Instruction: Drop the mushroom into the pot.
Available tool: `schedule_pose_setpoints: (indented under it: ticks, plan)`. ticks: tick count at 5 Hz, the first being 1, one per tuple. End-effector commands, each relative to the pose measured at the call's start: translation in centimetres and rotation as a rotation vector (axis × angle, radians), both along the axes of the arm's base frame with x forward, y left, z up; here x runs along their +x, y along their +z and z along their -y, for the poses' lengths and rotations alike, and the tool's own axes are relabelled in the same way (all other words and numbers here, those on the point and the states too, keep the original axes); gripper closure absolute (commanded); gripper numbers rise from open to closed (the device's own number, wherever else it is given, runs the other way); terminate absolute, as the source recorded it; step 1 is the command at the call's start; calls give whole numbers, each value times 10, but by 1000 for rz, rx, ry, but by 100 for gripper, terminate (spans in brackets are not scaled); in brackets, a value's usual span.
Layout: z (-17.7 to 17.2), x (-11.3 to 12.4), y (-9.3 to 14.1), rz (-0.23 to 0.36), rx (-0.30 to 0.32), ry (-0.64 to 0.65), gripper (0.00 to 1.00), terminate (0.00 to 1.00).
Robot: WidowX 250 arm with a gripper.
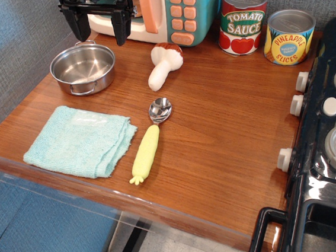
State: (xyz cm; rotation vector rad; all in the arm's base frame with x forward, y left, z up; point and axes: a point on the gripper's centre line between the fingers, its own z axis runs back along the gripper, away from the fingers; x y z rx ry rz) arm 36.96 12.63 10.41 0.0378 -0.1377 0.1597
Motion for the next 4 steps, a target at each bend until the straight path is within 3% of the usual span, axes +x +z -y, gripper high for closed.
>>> schedule_pose_setpoints:
  ticks: [1, 4]
  plan:
    - [0, 0, 0, 0, 0, 0, 0, 0]
    - [52, 30, -41, -67, -46, -30, 0, 0]
